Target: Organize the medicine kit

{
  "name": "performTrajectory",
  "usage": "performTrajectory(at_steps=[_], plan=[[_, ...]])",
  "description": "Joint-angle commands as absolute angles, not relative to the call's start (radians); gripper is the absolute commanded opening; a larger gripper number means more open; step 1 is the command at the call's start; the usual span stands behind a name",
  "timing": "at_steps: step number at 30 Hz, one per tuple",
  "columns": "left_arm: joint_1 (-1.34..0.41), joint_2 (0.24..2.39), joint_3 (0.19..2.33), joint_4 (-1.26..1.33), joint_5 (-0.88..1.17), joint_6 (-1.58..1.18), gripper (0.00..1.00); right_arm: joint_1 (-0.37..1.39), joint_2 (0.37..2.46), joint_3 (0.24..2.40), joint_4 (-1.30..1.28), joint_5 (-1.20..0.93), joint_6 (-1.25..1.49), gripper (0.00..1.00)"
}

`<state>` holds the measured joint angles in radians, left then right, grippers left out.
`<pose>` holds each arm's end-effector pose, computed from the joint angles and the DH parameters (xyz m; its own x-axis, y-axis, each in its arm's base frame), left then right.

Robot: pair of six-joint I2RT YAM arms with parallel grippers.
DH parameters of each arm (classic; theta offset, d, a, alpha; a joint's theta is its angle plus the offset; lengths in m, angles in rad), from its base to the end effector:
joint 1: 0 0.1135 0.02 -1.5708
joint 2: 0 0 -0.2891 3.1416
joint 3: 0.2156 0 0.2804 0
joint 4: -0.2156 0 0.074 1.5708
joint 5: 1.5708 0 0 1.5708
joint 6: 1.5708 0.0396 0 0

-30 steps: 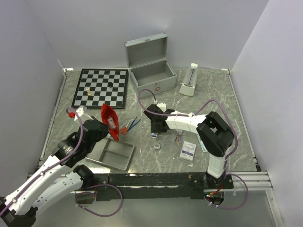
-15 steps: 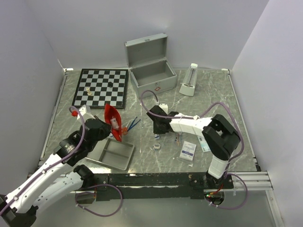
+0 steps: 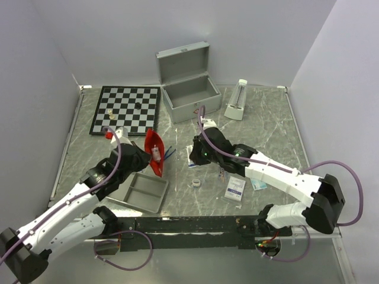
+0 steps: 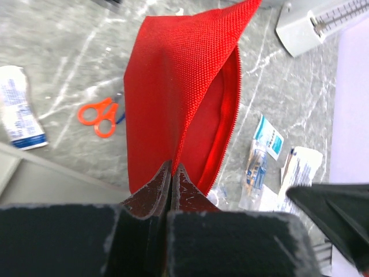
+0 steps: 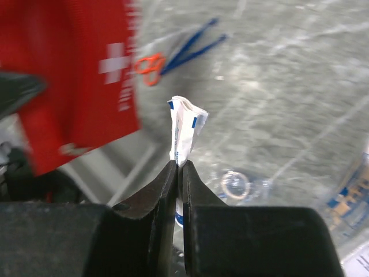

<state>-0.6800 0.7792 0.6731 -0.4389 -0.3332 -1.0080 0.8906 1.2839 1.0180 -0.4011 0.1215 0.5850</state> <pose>0.1546 -0.1083 0.2895 -0.5337 -0.5963 -0.5997 -0.1399 0.7616 -0.6328 0.1970 0.2359 0.3066 -0.7175 -0.0153 -0.6964 -0.3786 0.8478 0.3713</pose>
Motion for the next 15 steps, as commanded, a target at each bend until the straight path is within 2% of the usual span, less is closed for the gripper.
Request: performTrajectory(at_steps=[1, 15], plan=[[-0.678, 0.828, 0.681, -0.301, -0.267, -0.989, 0.01, 0.929, 1.273, 1.087, -0.38, 0.034, 0.545, 0.12], [-0.68, 0.879, 0.672, -0.244, -0.192, -1.003, 0.01, 0.96, 1.465, 1.31, -0.347, -0.031, 0.541, 0.12]])
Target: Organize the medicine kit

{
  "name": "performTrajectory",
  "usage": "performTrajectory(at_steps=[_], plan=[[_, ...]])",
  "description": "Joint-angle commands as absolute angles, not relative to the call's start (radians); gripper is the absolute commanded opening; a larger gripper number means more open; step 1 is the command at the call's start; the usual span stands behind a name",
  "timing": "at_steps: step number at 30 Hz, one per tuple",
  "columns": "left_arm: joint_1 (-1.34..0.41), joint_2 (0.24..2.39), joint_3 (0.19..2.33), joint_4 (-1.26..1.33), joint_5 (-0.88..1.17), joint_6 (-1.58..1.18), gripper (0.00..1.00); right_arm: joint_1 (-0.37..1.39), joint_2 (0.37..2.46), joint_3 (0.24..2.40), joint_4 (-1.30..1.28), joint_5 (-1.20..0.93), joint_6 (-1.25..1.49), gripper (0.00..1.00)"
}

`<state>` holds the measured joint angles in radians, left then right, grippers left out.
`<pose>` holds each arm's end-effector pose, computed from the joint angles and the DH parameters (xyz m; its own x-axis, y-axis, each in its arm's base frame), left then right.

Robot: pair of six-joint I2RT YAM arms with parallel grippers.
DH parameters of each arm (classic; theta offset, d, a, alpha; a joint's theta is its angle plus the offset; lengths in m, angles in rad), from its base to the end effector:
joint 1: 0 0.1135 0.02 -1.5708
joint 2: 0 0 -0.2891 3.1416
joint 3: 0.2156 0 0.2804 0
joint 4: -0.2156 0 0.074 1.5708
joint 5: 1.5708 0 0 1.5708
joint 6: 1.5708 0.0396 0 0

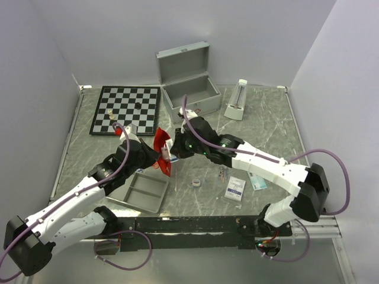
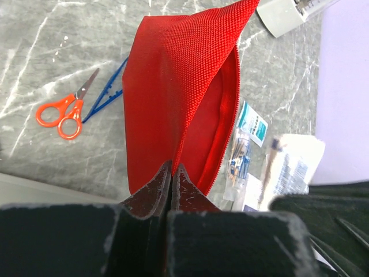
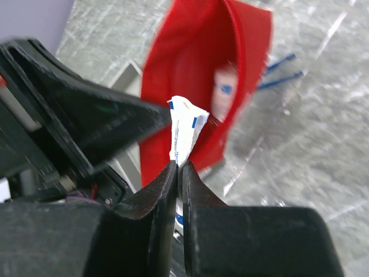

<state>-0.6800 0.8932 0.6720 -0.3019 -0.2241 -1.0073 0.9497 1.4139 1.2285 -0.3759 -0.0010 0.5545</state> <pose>0.1740 -0.1294 0.2809 -0.5992 -0.5755 -0.5566 -0.0809 0.7352 -0.6730 0.2044 0.2857 0.3470 -0.6918 -0.0620 -0.7194 -0.5287 0.7221 0.4462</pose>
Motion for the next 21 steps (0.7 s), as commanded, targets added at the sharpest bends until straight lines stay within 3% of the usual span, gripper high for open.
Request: performTrajectory(at_steps=[1, 13, 15, 17, 19, 21], plan=[[-0.68, 0.874, 0.669, -0.238, -0.187, -1.003, 0.01, 0.96, 1.48, 1.321, -0.348, -0.032, 0.541, 0.12], [-0.68, 0.836, 0.66, -0.229, -0.172, -0.994, 0.01, 0.963, 1.658, 1.474, -0.486, 0.03, 0.538, 0.14], [-0.68, 0.828, 0.657, -0.227, -0.176, -0.994, 0.01, 0.963, 1.655, 1.473, -0.479, 0.026, 0.529, 0.29], [-0.681, 0.827, 0.655, -0.23, -0.181, -0.994, 0.01, 0.963, 1.628, 1.442, -0.431, 0.015, 0.529, 0.53], [-0.68, 0.824, 0.655, -0.238, -0.187, -0.994, 0.01, 0.963, 1.597, 1.419, -0.404, 0.02, 0.538, 0.65], [-0.68, 0.821, 0.658, -0.251, -0.202, -0.989, 0.01, 0.963, 1.565, 1.413, -0.402, 0.028, 0.543, 0.7]])
